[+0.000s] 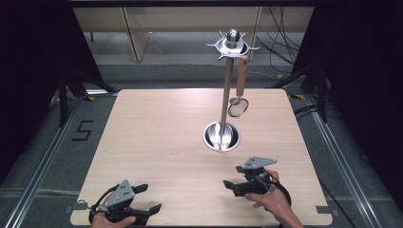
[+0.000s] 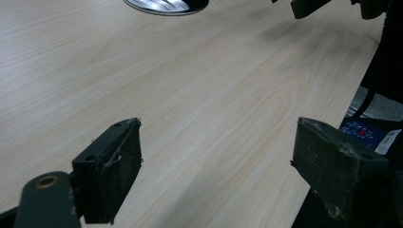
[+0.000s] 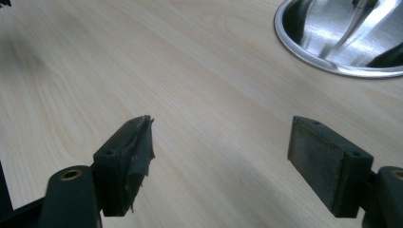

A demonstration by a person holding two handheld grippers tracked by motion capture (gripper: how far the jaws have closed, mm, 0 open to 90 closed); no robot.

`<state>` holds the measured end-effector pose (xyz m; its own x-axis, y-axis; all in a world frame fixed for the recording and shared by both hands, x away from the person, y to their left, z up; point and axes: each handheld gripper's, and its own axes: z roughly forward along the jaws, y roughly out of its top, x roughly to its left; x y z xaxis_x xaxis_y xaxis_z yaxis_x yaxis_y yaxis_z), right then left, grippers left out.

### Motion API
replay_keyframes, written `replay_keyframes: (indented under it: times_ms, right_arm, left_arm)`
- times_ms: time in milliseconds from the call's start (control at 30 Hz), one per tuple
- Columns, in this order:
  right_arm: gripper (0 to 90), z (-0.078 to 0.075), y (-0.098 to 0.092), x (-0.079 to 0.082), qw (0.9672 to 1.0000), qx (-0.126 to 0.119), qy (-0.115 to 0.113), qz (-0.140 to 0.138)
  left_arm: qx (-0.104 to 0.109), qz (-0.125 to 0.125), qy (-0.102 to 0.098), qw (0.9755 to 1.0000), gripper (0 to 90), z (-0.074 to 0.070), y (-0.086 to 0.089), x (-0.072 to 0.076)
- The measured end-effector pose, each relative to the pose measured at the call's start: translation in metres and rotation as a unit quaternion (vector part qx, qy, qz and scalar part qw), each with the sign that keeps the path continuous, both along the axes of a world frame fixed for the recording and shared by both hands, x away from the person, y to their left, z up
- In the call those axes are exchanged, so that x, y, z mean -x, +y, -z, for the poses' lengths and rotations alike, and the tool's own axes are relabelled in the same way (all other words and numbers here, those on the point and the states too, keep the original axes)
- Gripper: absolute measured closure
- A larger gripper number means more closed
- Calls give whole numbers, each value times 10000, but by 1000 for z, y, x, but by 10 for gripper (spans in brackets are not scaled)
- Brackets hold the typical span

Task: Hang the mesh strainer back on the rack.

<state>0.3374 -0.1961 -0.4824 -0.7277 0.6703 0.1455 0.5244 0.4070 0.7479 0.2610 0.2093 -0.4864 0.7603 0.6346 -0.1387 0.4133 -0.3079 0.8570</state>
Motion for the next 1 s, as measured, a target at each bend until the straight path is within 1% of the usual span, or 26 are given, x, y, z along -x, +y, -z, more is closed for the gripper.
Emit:
replay_keyframes:
  times_ms: [33,67,133,167,200,300,333,367,467,533,567,600,633,667,733,767,867,900,967,1000]
  right_arm:
    - [232,0,-1,1,10000,32,-14,36]
    - [230,0,-1,2,10000,43,59,50]
    - [221,1,-2,2,10000,-11,50,-37]
    - [214,1,-2,4,10000,-11,71,-9]
    - [210,2,-2,4,10000,-8,28,52]
    - [210,2,-3,6,9999,5,116,25]
    - [212,3,-4,6,10000,63,75,7]
    - [214,3,-3,7,10000,31,62,46]
    - [222,4,-3,9,9999,109,46,-69]
    - [222,3,-3,10,9998,162,7,-97]
    - [222,4,-3,11,9999,123,-34,-64]
    - [223,3,-3,12,9999,159,8,-51]
    - [223,4,-3,12,9998,141,-44,-109]
    - [223,3,-3,13,9999,141,11,-89]
    - [224,4,-3,14,9999,146,-5,-90]
    - [225,5,-3,14,9999,149,-20,-85]
    - [225,5,-3,16,9997,187,18,-142]
    - [225,5,-2,16,9998,185,-1,-93]
    - [226,5,-2,16,9998,191,-28,-107]
    - [226,5,-2,16,9998,185,-29,-104]
  left_arm:
    - [-54,69,-78,9999,162,0,1,-1]
    - [-42,61,-63,10000,161,0,1,-1]
    - [-43,62,-66,9999,161,0,1,-1]
    - [-45,65,-64,9999,161,0,1,-1]
    - [-44,42,-71,10000,161,0,0,-1]
    - [-56,62,-65,9999,161,0,1,-1]
    - [-86,72,-73,9999,160,0,1,-1]
    - [-56,60,-69,9999,160,0,1,-1]
    - [-45,39,-84,9999,160,0,0,-1]
    - [-63,76,-61,9999,160,0,0,-1]
    - [-68,74,-69,9999,160,0,0,-1]
    - [-68,58,-86,9999,160,0,0,-1]
    - [-78,64,-83,9999,160,0,0,-1]
    - [-79,64,-84,9999,160,0,0,-1]
    - [-76,64,-83,9999,160,0,0,-1]
    - [-200,112,-127,9997,160,0,2,-2]
    - [-213,118,-134,9996,160,0,2,-2]
    - [-172,106,-106,9997,160,0,1,-1]
    - [-95,73,-77,9999,160,1,0,-1]
    - [-100,78,-75,9999,160,1,0,-1]
